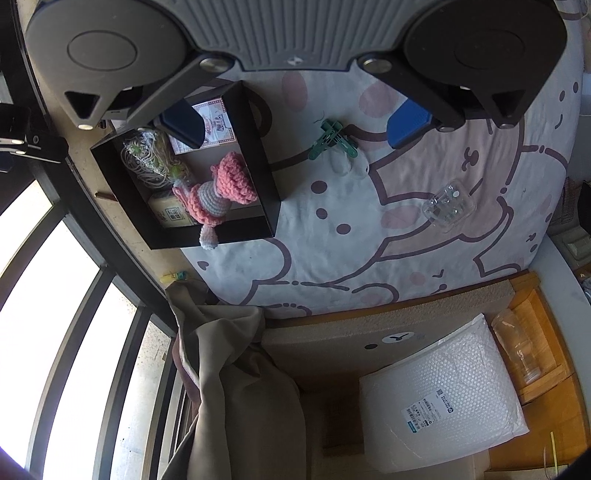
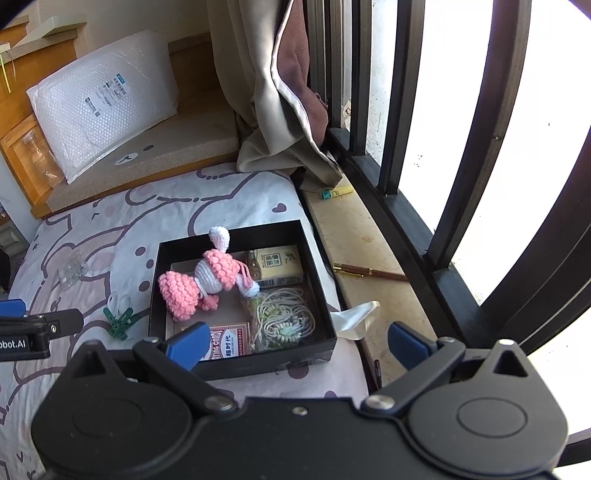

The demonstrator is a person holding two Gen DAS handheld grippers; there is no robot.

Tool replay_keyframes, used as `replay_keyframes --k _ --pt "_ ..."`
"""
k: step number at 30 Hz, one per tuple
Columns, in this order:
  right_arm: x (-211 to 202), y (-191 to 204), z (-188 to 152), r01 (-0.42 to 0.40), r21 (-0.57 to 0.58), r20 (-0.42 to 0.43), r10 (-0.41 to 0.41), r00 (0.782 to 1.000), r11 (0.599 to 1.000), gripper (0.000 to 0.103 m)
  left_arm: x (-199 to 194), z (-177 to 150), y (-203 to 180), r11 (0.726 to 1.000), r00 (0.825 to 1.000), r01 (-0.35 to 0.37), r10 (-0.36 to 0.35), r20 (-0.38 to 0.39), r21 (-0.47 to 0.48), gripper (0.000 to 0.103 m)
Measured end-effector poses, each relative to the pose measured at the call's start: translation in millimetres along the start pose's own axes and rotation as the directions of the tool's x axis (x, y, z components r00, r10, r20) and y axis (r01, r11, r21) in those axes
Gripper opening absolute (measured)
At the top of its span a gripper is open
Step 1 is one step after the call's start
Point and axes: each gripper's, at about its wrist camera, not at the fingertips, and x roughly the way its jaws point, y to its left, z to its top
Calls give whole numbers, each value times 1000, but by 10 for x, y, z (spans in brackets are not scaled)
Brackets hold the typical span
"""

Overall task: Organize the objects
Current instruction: 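Lift both tools up and away from the black box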

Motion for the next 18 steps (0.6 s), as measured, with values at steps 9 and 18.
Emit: replay_keyframes --k 9,18 --pt "19 24 7 10 6 -5 -10 1000 1000 103 -14 -9 56 1000 1000 -5 5 -3 -10 103" --pt "37 235 47 -9 -20 -1 9 1000 1000 103 -46 -35 285 998 999 -36 35 -6 -42 103"
